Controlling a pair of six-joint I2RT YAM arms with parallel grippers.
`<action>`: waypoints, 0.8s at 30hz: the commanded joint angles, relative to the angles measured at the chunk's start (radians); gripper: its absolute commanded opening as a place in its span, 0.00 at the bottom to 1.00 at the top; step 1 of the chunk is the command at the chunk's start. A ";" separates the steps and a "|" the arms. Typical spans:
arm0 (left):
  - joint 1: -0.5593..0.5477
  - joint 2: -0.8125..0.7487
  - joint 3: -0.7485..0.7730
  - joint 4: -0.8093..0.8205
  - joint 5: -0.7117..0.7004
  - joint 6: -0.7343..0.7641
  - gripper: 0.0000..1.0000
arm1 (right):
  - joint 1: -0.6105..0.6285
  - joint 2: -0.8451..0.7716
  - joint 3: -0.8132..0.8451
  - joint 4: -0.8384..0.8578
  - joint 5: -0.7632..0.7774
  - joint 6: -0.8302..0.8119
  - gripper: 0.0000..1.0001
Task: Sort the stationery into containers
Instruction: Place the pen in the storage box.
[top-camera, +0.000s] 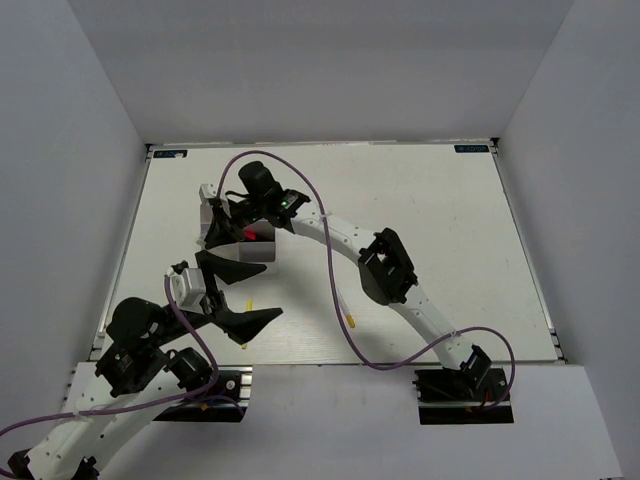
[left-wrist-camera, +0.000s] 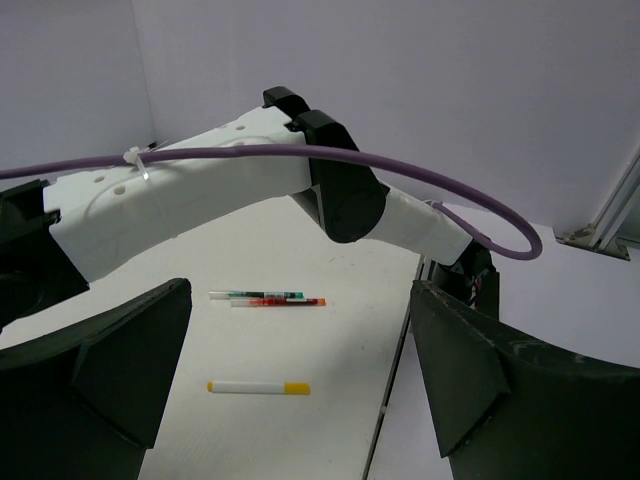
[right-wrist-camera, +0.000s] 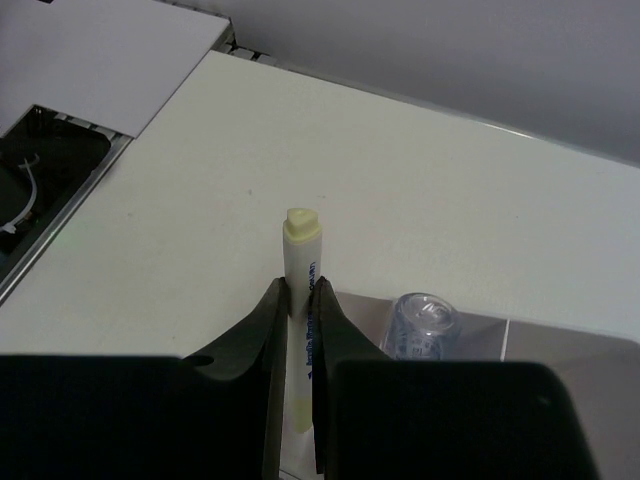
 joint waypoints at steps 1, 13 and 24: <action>0.004 0.011 0.002 -0.005 0.018 0.011 1.00 | -0.004 0.013 0.039 0.066 -0.040 -0.014 0.00; 0.004 0.020 0.002 -0.014 -0.028 0.011 1.00 | -0.018 -0.017 0.044 0.010 -0.038 -0.033 0.53; 0.004 0.043 0.002 -0.014 -0.086 -0.028 0.80 | -0.105 -0.334 -0.088 -0.180 0.181 -0.081 0.40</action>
